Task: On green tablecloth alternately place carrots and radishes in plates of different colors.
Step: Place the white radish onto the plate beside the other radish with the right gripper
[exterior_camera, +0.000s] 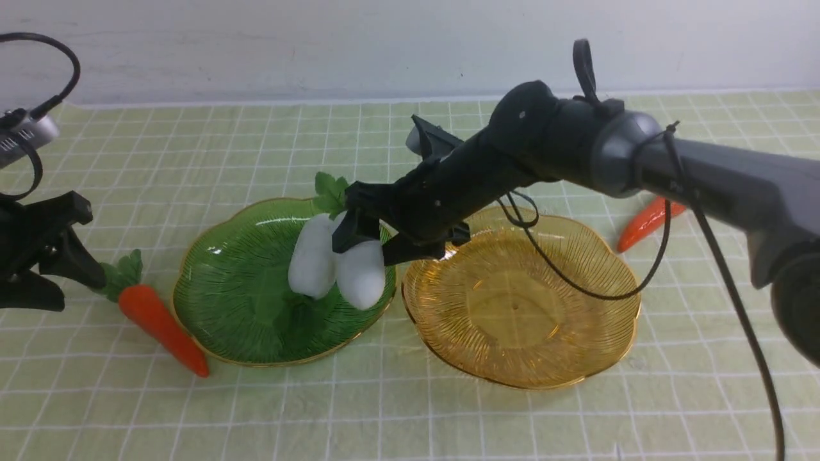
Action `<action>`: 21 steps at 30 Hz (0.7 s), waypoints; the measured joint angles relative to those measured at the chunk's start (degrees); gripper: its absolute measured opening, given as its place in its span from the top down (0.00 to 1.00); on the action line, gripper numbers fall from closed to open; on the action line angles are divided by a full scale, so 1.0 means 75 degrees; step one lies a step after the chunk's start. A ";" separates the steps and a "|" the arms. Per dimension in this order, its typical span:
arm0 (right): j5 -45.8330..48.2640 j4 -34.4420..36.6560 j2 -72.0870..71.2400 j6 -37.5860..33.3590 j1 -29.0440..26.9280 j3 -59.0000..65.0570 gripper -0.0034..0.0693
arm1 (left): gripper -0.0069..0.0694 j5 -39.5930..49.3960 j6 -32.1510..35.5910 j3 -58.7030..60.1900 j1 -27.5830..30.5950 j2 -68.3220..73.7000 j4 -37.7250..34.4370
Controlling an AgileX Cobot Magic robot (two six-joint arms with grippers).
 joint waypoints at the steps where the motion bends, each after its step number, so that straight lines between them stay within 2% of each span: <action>1: 0.0072 -0.0059 0.0000 -0.0013 -0.0008 -0.0078 0.17 | 0.31 -0.0014 0.0000 0.0000 0.0000 0.0057 0.0000; 2: 0.0177 -0.0226 -0.0028 -0.0005 -0.0044 -0.0197 0.15 | 0.24 -0.0108 0.0000 0.0000 0.0000 0.0194 -0.0015; 5: 0.0499 -0.0702 -0.0127 0.0015 -0.0131 -0.0499 0.14 | 0.11 -0.0424 0.0000 0.0002 0.0000 0.0470 -0.0017; 8: 0.1128 -0.1219 -0.0293 0.0015 -0.0294 -0.0940 0.15 | 0.07 -0.0845 0.0000 0.0002 0.0000 0.0805 -0.0063; 11: 0.1493 -0.1453 -0.0462 0.0015 -0.0427 -0.1179 0.16 | 0.07 -0.1165 0.0000 0.0002 0.0000 0.1055 -0.0193; 16: 0.2375 -0.2506 -0.1114 0.0133 -0.0814 -0.1831 0.18 | 0.11 -0.1607 0.0019 0.0002 0.0000 0.1698 -0.0880; 18: 0.2485 -0.3317 -0.1476 0.0411 -0.1032 -0.2006 0.18 | 0.15 -0.1789 0.0239 0.0002 0.0000 0.2086 -0.1352; 20: 0.2504 -0.3629 -0.1587 0.0507 -0.1125 -0.2026 0.18 | 0.16 -0.1837 0.0289 0.0002 0.0000 0.2196 -0.1435; 21: 0.2541 -0.4071 -0.1725 0.0604 -0.1250 -0.2041 0.19 | 0.18 -0.1906 0.0354 0.0002 0.0000 0.2326 -0.1444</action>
